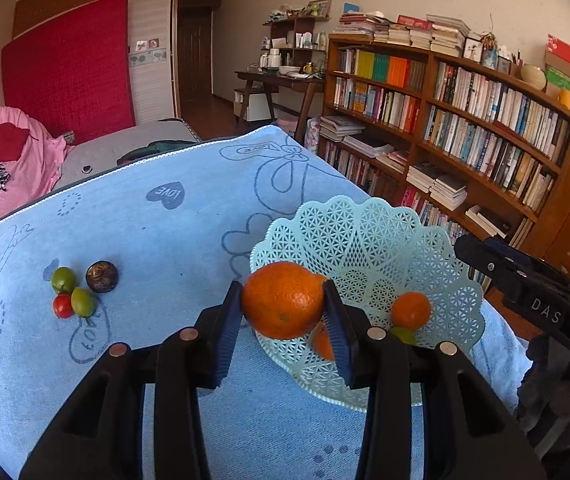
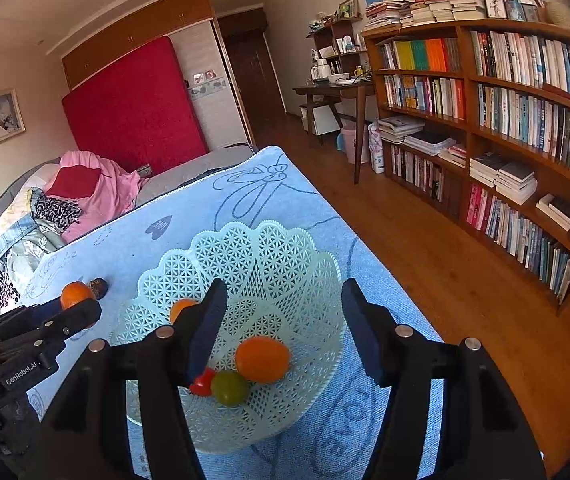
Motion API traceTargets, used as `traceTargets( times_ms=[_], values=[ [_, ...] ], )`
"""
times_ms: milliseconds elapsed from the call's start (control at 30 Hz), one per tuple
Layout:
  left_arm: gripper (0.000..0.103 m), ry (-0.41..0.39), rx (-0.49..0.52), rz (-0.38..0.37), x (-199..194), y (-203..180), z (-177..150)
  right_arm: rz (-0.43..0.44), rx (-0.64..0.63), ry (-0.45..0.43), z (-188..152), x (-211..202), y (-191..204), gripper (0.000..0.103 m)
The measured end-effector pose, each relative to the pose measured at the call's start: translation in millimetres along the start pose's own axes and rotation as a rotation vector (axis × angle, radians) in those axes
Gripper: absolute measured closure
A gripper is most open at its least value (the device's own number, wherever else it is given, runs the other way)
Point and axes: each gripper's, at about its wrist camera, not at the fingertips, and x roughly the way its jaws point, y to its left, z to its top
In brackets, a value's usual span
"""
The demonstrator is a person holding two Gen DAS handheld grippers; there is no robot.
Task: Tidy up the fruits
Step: 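Lower the orange into the basket and open the left tool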
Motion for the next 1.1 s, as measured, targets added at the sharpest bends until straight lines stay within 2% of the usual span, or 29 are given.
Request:
traceTargets(
  times_ms=[367, 467, 600, 833, 933, 1100],
  values=[
    [0.062, 0.036, 0.004, -0.068, 24, -34, 10, 0.011, 0.060, -0.008, 4, -6, -17, 0.042],
    [0.035, 0.012, -0.008, -0.062, 23, -38, 9, 0.013, 0.058, -0.009, 5, -7, -17, 0.042],
    [0.034, -0.018, 0.006, -0.036, 17, -36, 9, 0.018, 0.057, -0.008, 4, -8, -16, 0.042],
    [0.032, -0.015, -0.050, 0.018, 12, -11, 10, 0.031, 0.061, -0.009, 4, -10, -12, 0.041],
    [0.025, -0.018, -0.058, 0.036, 9, -5, 10, 0.037, 0.059, -0.016, 4, -13, -10, 0.035],
    [0.017, -0.015, -0.073, 0.066, 5, 2, 9, 0.060, 0.045, -0.020, 3, -18, -3, 0.034]
  ],
)
